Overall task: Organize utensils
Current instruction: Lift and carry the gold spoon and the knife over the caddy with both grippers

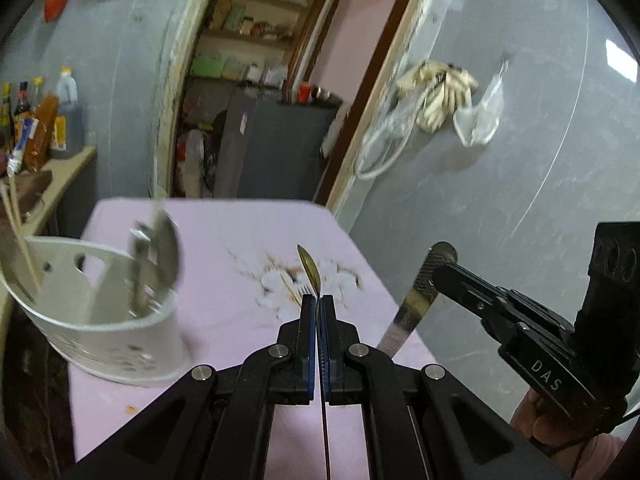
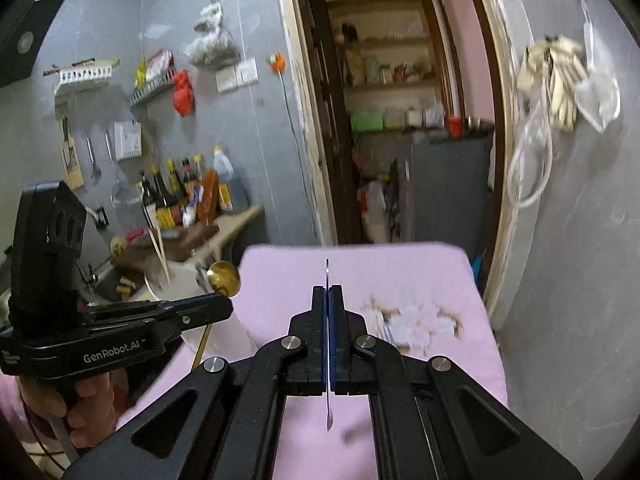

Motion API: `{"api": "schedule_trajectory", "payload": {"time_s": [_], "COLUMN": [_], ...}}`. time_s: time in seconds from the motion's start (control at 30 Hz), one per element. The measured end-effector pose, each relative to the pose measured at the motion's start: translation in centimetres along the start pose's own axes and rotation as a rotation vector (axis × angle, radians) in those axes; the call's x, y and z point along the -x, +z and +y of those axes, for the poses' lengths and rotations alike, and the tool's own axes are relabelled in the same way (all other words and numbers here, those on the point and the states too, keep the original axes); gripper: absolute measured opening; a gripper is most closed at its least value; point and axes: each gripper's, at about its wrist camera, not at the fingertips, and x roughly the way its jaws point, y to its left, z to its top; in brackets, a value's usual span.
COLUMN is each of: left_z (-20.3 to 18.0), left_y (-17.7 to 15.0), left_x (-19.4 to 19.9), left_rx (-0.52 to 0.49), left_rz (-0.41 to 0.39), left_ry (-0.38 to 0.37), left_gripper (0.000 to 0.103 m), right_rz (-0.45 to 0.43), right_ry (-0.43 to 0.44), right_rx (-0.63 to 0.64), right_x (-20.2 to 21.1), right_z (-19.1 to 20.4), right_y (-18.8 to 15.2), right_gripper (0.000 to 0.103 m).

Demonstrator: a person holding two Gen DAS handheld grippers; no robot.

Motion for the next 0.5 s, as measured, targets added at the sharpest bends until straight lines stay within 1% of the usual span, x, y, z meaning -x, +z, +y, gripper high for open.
{"api": "schedule_trajectory", "payload": {"time_s": [0.1,0.23,0.33,0.43,0.5], "left_z": [1.1,3.4,5.6,8.6,10.8], "left_y": [1.4,3.6,5.0,6.5,7.6], "left_x": [2.4,5.5,7.6,9.3,10.3], "left_rx": [0.011,0.020,0.035,0.066,0.095], "left_rz": [-0.049,-0.121,-0.168,-0.220,-0.257], "left_ry": [-0.004,0.017,0.041,0.075,0.106], "left_gripper": [0.003,0.003,0.003,0.003,0.003], "right_rz": [-0.046,-0.103,-0.141,-0.183,-0.203], "right_ry": [0.009,0.047,0.079,0.118,0.135], "right_rx": [0.019,0.033,0.031,0.037,0.040], "right_x": [0.5,0.7,0.6,-0.2,-0.5], "right_z": [2.4,5.9,8.4,11.2,12.4], "right_y": [2.3,5.2,6.4,7.4,7.7], "right_gripper": [0.001,0.001,0.001,0.001,0.001]}}
